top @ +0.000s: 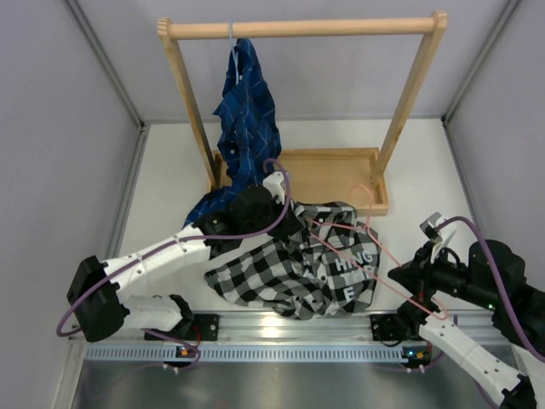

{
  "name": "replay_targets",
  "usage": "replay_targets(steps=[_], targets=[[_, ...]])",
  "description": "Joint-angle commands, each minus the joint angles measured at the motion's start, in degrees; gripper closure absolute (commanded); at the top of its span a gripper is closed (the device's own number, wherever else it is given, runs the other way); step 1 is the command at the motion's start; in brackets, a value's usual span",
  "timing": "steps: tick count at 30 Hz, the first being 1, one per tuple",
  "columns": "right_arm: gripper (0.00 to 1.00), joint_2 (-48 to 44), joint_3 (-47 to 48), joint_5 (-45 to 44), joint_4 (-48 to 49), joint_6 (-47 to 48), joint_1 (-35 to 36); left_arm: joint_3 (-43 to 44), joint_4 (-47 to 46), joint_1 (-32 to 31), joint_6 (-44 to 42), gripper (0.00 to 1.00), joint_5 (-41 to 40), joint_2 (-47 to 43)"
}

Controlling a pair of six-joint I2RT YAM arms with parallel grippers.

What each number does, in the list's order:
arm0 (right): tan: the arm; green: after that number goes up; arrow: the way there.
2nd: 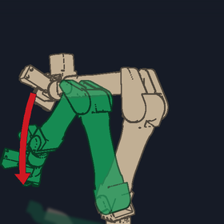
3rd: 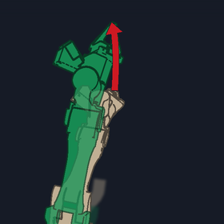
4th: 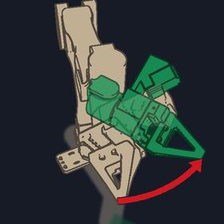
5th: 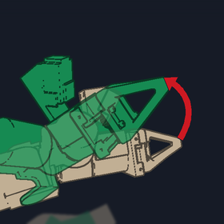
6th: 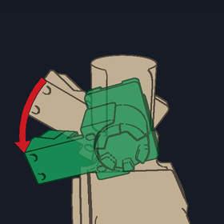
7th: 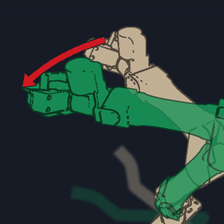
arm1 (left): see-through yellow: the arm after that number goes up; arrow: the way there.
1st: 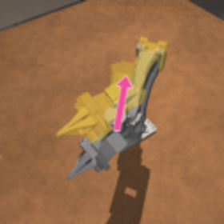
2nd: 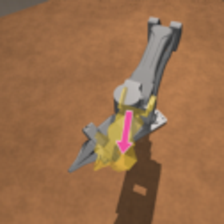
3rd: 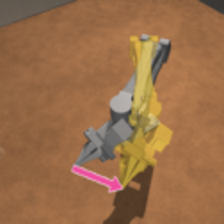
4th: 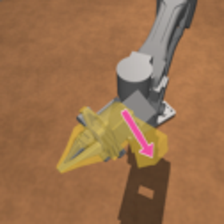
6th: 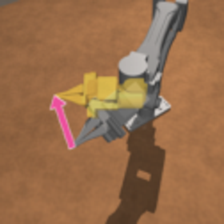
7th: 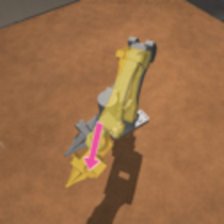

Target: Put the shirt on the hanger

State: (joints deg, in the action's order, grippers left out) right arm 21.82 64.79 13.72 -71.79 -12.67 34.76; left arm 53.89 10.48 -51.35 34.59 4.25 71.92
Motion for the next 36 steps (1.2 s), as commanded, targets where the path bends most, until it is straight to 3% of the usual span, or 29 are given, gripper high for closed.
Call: replay_targets(steps=[1,4,9,13,17,20,25,29,36], targets=[[1.0,-0.2,-1.7,3.2,8.5,-0.5,-0.8,2.0,-3.3,-0.1,0.3,1.0,2.9,0.3],[1.0,0.8,-4.6,4.0,10.5,-0.5,-0.9,2.7,-3.4,-0.1,-0.4,1.0,6.1,-0.1],[1.0,3.5,-10.1,7.4,17.7,-1.1,-0.8,6.0,-2.1,-0.1,-3.6,1.0,18.3,-1.9],[1.0,6.4,-13.8,5.5,23.6,-1.7,-0.8,10.3,1.1,-1.1,-5.3,1.0,21.4,-4.5],[1.0,6.8,-11.6,-0.8,29.5,0.0,-0.8,15.4,4.9,-3.5,-6.9,1.0,20.9,-5.3],[1.0,0.5,-13.4,-3.2,39.8,-1.2,-0.8,18.8,7.9,-5.6,-8.7,1.0,19.5,-5.5],[1.0,-10.5,-24.2,5.7,59.9,-7.3,-0.8,29.3,17.9,-10.0,-14.1,1.0,14.5,-1.9],[1.0,-13.8,-31.5,10.7,64.1,-10.6,-0.8,35.1,24.1,-14.6,-17.4,1.0,5.5,2.5],[1.0,-18.5,-36.2,11.9,65.1,-12.6,-0.8,37.6,24.6,-20.1,-16.8,1.0,0.1,5.2]])
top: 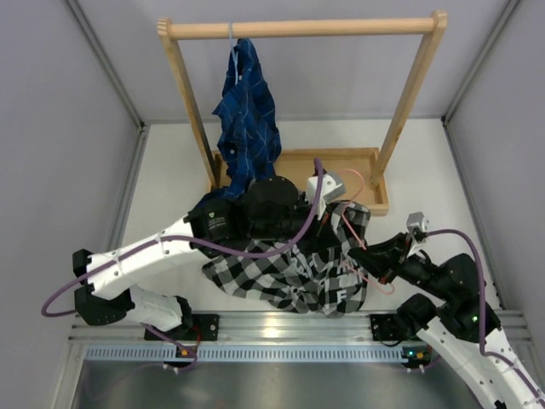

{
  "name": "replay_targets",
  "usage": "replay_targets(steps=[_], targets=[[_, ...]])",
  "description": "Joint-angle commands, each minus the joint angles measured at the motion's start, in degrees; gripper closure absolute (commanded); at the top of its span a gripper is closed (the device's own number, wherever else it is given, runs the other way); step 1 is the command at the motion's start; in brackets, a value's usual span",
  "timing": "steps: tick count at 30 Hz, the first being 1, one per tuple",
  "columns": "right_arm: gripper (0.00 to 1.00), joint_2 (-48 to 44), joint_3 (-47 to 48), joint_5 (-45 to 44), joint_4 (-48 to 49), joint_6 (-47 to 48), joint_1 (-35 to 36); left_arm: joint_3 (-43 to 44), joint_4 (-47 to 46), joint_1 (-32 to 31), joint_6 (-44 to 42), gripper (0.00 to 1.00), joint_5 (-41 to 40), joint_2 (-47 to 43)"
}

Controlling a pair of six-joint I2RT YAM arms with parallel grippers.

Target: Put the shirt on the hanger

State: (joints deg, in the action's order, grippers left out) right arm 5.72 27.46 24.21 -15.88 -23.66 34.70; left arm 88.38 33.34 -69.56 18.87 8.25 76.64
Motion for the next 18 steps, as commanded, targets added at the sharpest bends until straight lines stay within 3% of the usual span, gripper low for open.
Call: replay_targets(steps=[1,3,6,10,14,16,18], targets=[[1.0,-2.6,1.7,1.5,8.6,-1.2,-0.8,3.7,1.7,-2.2,-1.1,1.0,-5.0,0.8],[1.0,-3.9,3.0,0.8,6.8,0.4,-0.8,4.7,1.7,-2.9,-1.2,1.0,-7.5,0.5],[1.0,-7.5,5.2,-3.1,3.3,1.6,-0.8,5.0,3.4,-2.9,-1.7,1.0,-17.7,-0.2],[1.0,-11.0,4.7,-4.3,2.6,1.7,-0.8,6.8,7.2,-2.9,-3.5,1.0,-18.8,1.8],[1.0,-11.5,4.2,-2.3,2.2,1.6,-0.8,9.5,10.7,-2.9,-3.8,1.0,-26.9,3.8],[1.0,-12.1,3.0,-1.5,3.0,0.7,-0.9,10.9,11.0,-2.9,-4.5,1.0,-26.4,4.5],[1.0,-12.1,1.6,-1.3,5.5,-0.8,-0.8,13.2,10.9,-2.9,-6.7,1.0,-17.9,5.4]])
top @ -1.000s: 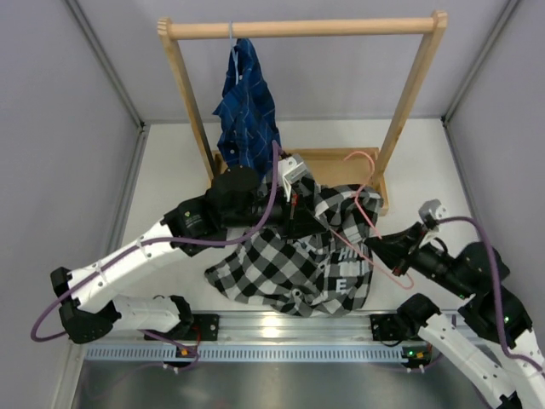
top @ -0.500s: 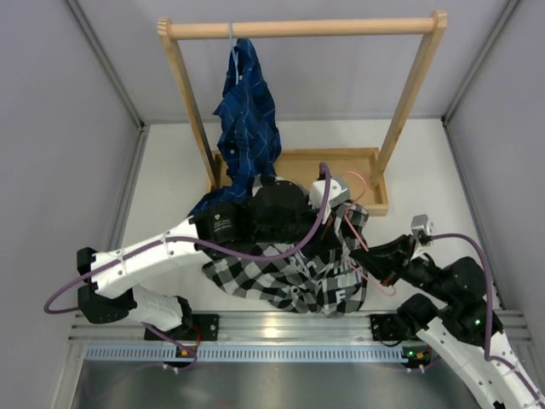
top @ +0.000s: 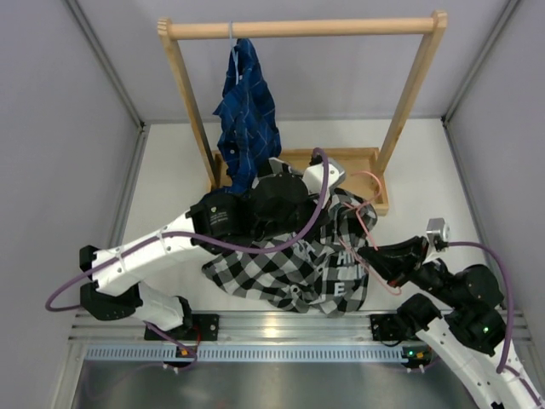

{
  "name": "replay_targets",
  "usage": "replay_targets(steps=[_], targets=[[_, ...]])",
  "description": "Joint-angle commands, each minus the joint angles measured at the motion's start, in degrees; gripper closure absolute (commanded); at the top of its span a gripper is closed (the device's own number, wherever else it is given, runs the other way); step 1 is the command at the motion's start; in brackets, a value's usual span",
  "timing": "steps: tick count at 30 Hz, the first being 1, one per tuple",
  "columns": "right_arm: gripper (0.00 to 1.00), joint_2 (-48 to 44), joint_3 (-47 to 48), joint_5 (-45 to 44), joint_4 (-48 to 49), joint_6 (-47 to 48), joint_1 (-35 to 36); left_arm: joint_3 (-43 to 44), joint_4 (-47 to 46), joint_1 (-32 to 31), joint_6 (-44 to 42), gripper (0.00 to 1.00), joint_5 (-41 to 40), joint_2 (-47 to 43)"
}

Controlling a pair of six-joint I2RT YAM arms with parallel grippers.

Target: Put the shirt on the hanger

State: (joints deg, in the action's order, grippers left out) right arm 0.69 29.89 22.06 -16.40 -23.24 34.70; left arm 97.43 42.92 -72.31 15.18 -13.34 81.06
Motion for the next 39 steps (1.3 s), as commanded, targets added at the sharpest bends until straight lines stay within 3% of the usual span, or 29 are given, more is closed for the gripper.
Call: replay_targets(steps=[1,5,6,8,9,10,16,19,22,23,26,27,29,34,39], targets=[[1.0,-7.2,-1.6,1.1,7.6,-2.0,-0.8,5.0,1.3,-0.3,-3.6,0.98,6.3,2.3],[1.0,-7.3,-3.6,1.4,13.8,-4.4,-0.8,8.2,1.3,-4.1,-9.2,0.66,13.1,4.1],[1.0,-7.3,-2.7,0.9,13.0,-3.9,-0.8,8.2,1.3,-4.7,-10.2,0.39,13.1,3.8],[1.0,-7.3,-1.3,-0.3,10.5,-2.7,-0.7,8.0,1.3,-5.5,-12.4,0.2,11.3,1.2],[1.0,-7.4,0.1,-1.3,9.2,-1.4,-0.8,8.0,1.2,-5.5,-13.4,0.06,9.9,0.2],[1.0,-7.3,0.5,-1.8,7.3,-1.0,-0.8,8.0,1.2,-5.5,-14.5,0.02,6.8,-2.1],[1.0,-7.4,0.8,-3.6,7.5,-0.8,-0.8,1.6,-5.2,-5.3,-33.7,0.02,-2.1,-8.3],[1.0,-7.4,0.1,-3.6,8.8,-1.4,-0.8,0.8,-6.2,-2.4,-41.8,0.02,0.8,-8.1],[1.0,-7.3,0.1,-3.1,8.9,-1.5,-0.8,1.4,-6.6,10.5,-43.8,0.02,14.8,-6.8],[1.0,-7.3,0.1,-2.3,8.8,-1.5,-0.8,1.5,-6.5,13.2,-44.1,0.02,26.4,-6.4],[1.0,-7.3,0.7,-0.5,8.1,-0.6,-0.8,4.6,-4.5,18.1,-45.3,0.02,40.1,-4.2],[1.0,-7.3,1.0,0.5,7.4,-0.4,-0.8,6.5,0.1,18.5,-45.9,0.02,47.7,-1.7],[1.0,-7.4,1.5,1.7,6.7,0.5,-0.8,11.8,5.7,19.6,-46.6,0.02,55.5,2.0],[1.0,-7.3,1.8,3.6,5.6,1.0,-0.8,14.5,7.9,21.1,-46.8,0.02,67.2,4.0],[1.0,-7.3,2.0,8.4,6.1,1.4,-0.8,14.3,7.9,21.2,-45.9,0.03,70.2,4.8]])
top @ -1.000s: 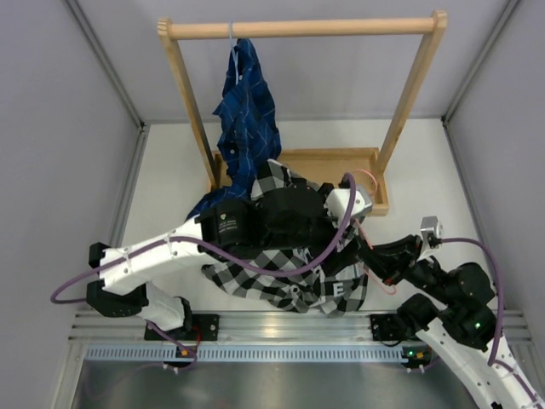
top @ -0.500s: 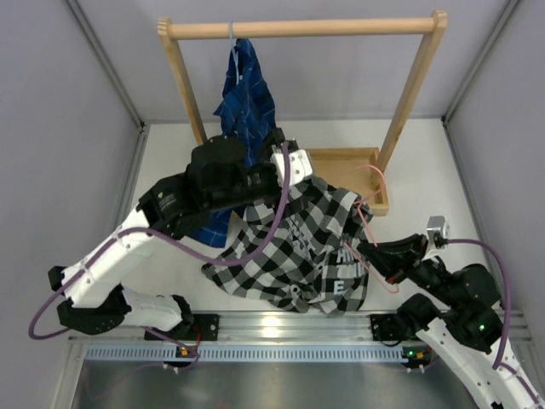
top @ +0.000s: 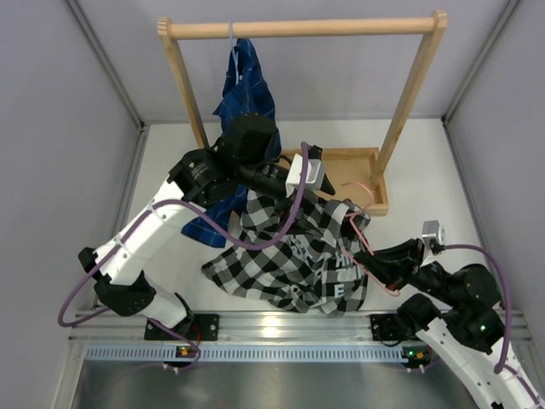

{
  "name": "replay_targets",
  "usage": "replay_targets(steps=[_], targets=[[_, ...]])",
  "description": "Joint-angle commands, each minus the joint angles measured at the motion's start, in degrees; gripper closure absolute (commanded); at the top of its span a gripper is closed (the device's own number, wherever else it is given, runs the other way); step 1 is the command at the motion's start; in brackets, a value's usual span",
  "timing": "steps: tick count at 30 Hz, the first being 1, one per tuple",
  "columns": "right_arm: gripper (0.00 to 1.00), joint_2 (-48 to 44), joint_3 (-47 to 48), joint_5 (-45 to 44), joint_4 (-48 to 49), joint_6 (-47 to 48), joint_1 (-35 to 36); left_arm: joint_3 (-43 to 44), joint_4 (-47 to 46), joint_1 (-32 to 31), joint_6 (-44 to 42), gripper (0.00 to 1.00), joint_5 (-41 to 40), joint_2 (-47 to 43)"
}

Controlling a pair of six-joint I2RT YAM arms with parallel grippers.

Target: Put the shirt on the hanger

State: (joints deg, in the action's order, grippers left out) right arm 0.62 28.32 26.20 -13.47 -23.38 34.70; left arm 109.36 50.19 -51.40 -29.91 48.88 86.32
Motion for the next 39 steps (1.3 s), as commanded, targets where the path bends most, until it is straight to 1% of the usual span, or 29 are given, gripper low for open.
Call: replay_targets(steps=[1,3,7,11,13,14,18,20,21,24,25,27,28,33,36,37,38,39], targets=[[1.0,-7.1,3.8,5.1,3.3,1.9,-0.8,2.3,1.0,0.3,-0.2,0.05,8.0,-0.3],[1.0,-7.1,4.3,6.5,3.2,2.1,-0.8,2.3,1.7,0.4,-0.4,0.05,9.0,0.2],[1.0,-7.1,4.7,7.8,3.2,2.8,-0.8,1.3,1.7,0.3,1.7,0.1,10.4,1.2],[1.0,-6.8,5.3,10.0,3.7,3.0,-0.8,0.1,1.7,-0.1,2.7,0.23,10.4,1.9],[1.0,-6.1,5.4,10.9,3.9,3.0,-0.7,-0.2,1.8,-0.9,2.9,0.24,10.0,2.1],[1.0,-5.7,5.7,12.0,3.9,3.0,-0.8,-0.2,1.7,-1.2,3.1,0.3,9.9,2.3],[1.0,-4.3,6.3,13.4,3.6,3.3,-0.8,-0.5,1.7,-2.0,3.7,0.49,10.4,2.0],[1.0,-4.0,7.0,13.7,3.5,3.8,-0.8,-1.2,1.8,-2.0,3.7,0.5,10.8,1.5],[1.0,-3.8,7.4,13.8,3.4,3.9,-0.8,-2.0,1.8,-2.0,3.6,0.56,11.3,1.4],[1.0,-2.5,8.2,14.7,2.9,4.5,-0.8,-4.3,1.7,-2.1,3.3,0.62,12.5,0.3],[1.0,-2.0,8.6,14.9,2.4,5.1,-0.8,-4.9,1.7,-2.1,2.9,0.7,13.3,0.2],[1.0,-1.2,8.9,16.0,2.0,5.7,-0.8,-5.6,1.7,-2.2,2.4,0.78,14.0,-0.6],[1.0,0.2,9.4,16.7,1.6,5.9,-0.8,-6.1,1.7,-2.3,2.1,1.0,14.3,-0.9],[1.0,3.0,11.3,15.9,-0.1,8.2,-0.8,-7.1,1.7,-2.7,0.8,1.0,14.3,-2.6],[1.0,3.6,12.5,14.7,-0.6,9.1,-0.8,-8.1,2.0,-2.8,0.5,1.0,13.4,-5.4],[0.91,3.6,13.0,13.3,-1.0,9.4,-0.7,-8.3,2.0,-2.8,1.0,1.0,12.5,-6.5],[0.74,3.8,13.4,11.8,-2.0,9.8,-0.8,-8.3,2.0,-2.8,1.8,1.0,9.1,-7.0],[0.54,3.8,14.0,9.4,-5.9,11.4,-0.8,-8.5,0.4,-2.7,5.3,1.0,6.7,-7.7]])
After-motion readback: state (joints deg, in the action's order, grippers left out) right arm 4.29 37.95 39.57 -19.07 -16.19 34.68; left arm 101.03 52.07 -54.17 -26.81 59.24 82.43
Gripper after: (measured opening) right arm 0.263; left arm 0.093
